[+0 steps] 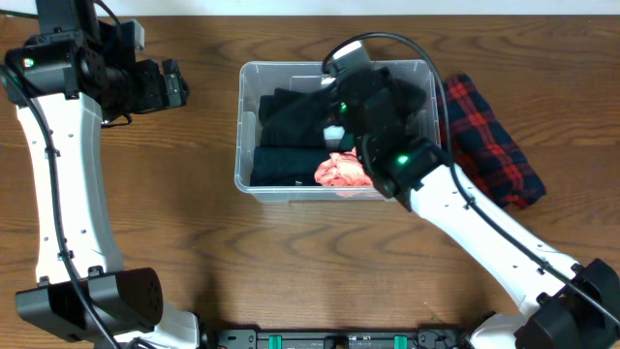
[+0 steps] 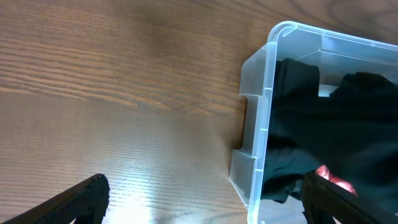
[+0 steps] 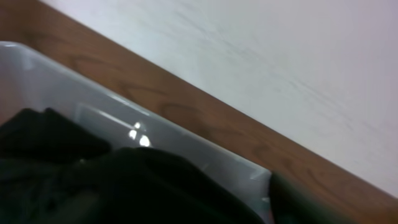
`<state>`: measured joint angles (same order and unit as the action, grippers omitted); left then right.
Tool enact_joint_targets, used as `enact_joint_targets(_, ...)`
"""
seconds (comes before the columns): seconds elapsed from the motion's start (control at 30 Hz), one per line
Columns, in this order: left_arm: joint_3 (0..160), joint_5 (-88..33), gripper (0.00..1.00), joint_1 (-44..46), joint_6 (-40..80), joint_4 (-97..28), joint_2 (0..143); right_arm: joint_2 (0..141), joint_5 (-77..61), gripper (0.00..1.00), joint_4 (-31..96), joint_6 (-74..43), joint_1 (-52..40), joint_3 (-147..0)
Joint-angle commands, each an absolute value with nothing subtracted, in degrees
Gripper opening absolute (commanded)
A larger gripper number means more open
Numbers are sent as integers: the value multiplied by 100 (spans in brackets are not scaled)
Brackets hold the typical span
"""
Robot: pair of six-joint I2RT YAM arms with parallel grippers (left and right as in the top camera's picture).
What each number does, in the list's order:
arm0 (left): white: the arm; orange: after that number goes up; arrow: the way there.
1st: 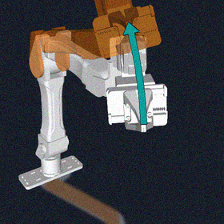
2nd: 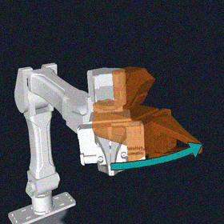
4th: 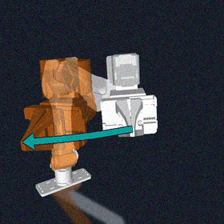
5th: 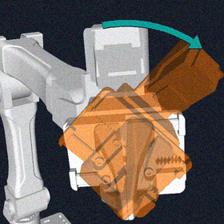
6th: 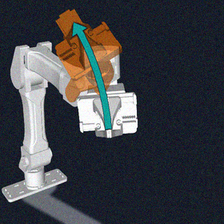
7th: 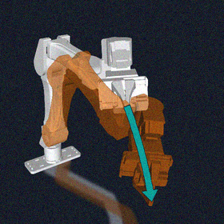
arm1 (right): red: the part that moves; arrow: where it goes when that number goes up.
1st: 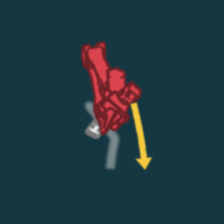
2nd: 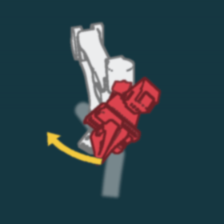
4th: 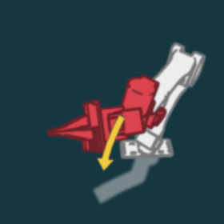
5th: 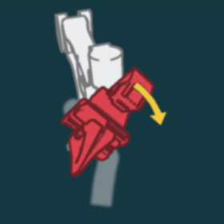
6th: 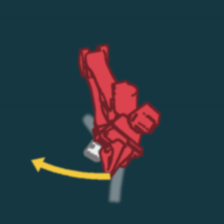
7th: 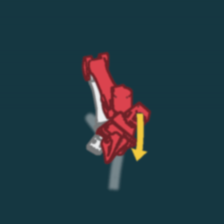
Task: Pack container
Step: 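Carry the black garment with right gripper over the bin and lower it, then press the black garment into the bin and withdraw right gripper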
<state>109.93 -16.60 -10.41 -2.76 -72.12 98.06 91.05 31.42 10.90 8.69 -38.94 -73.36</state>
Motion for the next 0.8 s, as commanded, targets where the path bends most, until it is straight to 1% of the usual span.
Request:
enact_joint_targets(0.0,10960,-1734,98,-1055,-226,-7240,9854,8855,3260,80,1181,886,-4246,-7588)
enact_joint_targets(0.07,10960,-1734,98,-1055,-226,-7240,9854,8755,3258,85,1363,882,-4434,-7588)
enact_joint_targets(0.13,10960,-1734,98,-1055,-226,-7238,9854,8659,3258,92,1599,878,-4613,-7588)
enact_joint_targets(0.17,10960,-1734,98,-1055,-226,-7240,9854,8615,3258,98,1728,860,-4694,-7588)
enact_joint_targets(0.2,10960,-1734,98,-1055,-226,-7240,9854,8576,3258,99,1841,832,-4762,-7588)
enact_joint_targets(0.37,10960,-1734,98,-1055,-226,-7236,9854,8488,3236,99,2351,495,-4925,-7588)
enact_joint_targets(0.47,10960,-1734,98,-1055,-226,-7238,9854,8488,2853,99,2689,268,-4829,-7588)
enact_joint_targets(0.57,10960,-1734,98,-1055,-226,-7238,9854,8486,2333,99,3140,-25,-4565,-7629)
enact_joint_targets(0.77,10960,-1734,98,-1055,-226,-7240,9854,8486,821,99,4563,-644,-3765,-8016)
